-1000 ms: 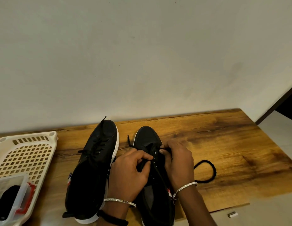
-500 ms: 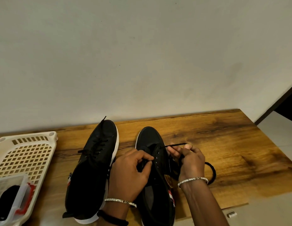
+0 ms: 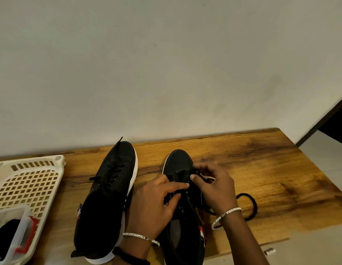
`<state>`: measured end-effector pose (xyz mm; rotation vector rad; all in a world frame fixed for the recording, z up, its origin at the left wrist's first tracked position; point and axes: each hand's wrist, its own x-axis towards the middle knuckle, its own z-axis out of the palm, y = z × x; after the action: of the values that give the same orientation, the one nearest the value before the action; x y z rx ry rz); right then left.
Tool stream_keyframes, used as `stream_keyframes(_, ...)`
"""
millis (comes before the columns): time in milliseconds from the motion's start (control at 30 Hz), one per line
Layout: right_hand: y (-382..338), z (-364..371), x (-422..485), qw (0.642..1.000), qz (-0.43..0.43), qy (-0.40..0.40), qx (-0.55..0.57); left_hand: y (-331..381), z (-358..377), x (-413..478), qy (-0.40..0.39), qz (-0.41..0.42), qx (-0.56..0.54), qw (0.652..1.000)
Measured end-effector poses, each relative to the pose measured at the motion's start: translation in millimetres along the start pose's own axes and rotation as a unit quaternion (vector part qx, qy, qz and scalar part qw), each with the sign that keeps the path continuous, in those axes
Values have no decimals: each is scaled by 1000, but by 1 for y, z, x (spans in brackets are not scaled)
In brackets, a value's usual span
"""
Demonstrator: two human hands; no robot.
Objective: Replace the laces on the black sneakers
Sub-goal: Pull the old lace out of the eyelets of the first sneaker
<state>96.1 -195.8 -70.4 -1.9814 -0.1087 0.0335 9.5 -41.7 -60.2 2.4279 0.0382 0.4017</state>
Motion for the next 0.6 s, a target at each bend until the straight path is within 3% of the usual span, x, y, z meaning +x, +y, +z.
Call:
stream_keyframes(333,12,8,4,981,-73,93,-152,5,6,-1,18,-23,19,999)
stream_keyframes(400,12,9,4,985,-54,116,-114,6,6,-1,20,-29,22,999)
stream_keyframes(467,8,6,3,992,-7,128,-7,6,7,-2,25,-36,23,999)
stream_keyframes(600,-2,0,-1,978,71,137,139,5,7,-2,31,-43,24,998)
